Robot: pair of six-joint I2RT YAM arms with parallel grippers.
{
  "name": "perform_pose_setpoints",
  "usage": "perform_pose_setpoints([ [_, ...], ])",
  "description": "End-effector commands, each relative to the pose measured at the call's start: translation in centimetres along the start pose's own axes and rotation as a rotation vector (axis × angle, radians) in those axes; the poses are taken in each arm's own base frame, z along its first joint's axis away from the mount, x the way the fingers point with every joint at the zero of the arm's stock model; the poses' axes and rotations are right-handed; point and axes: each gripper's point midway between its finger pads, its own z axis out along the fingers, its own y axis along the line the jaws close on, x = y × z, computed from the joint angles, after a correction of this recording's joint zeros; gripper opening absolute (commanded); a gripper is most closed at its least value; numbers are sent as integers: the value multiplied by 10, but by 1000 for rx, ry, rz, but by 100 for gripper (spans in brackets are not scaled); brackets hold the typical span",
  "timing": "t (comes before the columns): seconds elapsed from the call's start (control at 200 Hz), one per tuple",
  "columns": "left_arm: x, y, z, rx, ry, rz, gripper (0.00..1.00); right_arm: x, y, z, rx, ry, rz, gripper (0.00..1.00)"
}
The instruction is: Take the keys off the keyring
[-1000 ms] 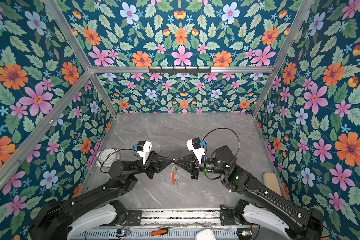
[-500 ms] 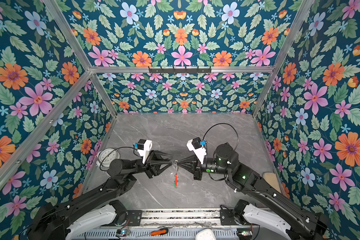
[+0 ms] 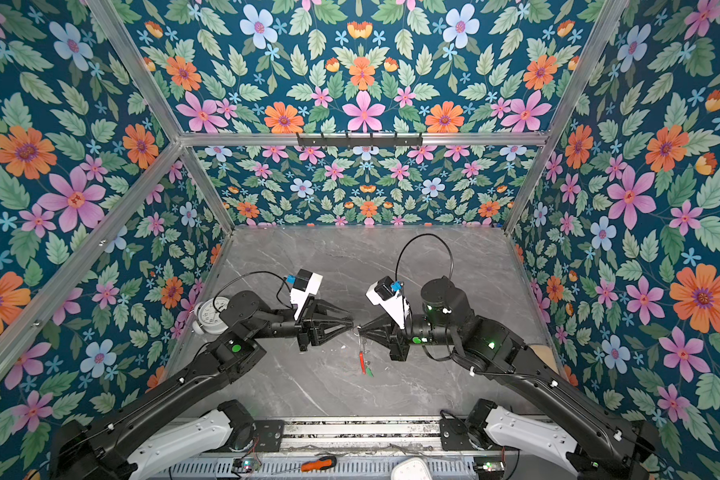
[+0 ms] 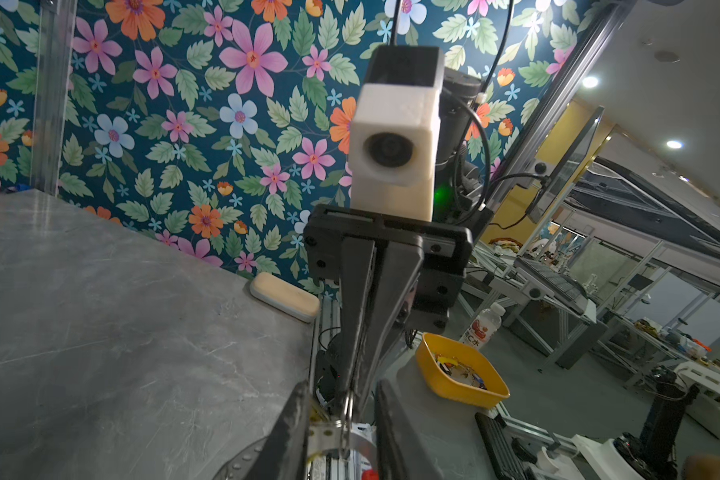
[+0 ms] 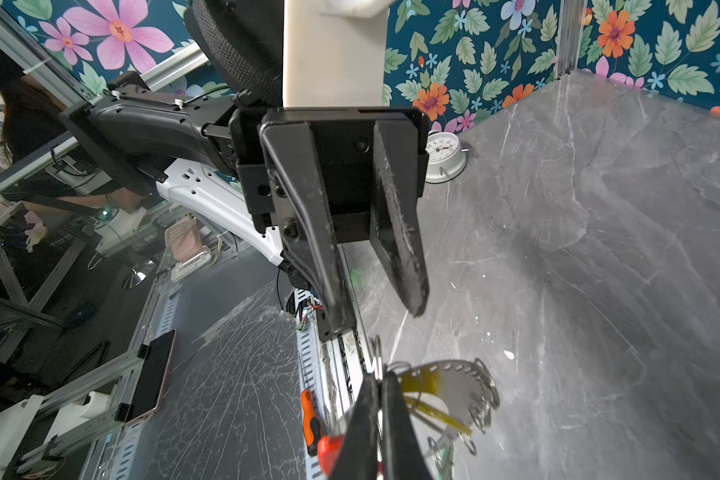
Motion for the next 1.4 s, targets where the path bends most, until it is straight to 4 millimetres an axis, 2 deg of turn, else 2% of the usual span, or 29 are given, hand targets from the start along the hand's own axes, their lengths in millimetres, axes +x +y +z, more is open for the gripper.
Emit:
perform_pose_setpoints([
  [0.0, 9, -1, 0, 19, 47, -2, 25, -2, -1, 0, 5, 0, -20, 0],
  [0.23, 12, -4, 1, 43, 67, -4, 14, -5, -9, 0, 54, -1, -22, 0],
  [0.535, 11, -6, 2, 53, 76, 4, 11, -2, -22, 6, 110, 39, -12, 0],
  [0.685, 10, -6, 1, 44, 73, 22, 1, -2, -21, 7, 103, 41, -11, 0],
  [0.89, 2, -8, -3, 32, -7, 76, 0, -4, -14, 9, 73, 27, -32, 0],
  [1.0, -1, -5, -9, -2, -63, 109, 0, -12, -8, 1, 61, -60, -61, 27],
  [1.065, -3, -6, -12, -17, -86, 131, 0, -17, -7, -6, 69, -118, -77, 38],
  [1.175, -7, -11, -17, -14, -135, 177, 0, -21, -6, -13, 78, -206, -90, 44],
  [1.395, -16, -37, -25, 99, -225, 258, 0, -17, 0, -11, 3, -305, -92, 52],
])
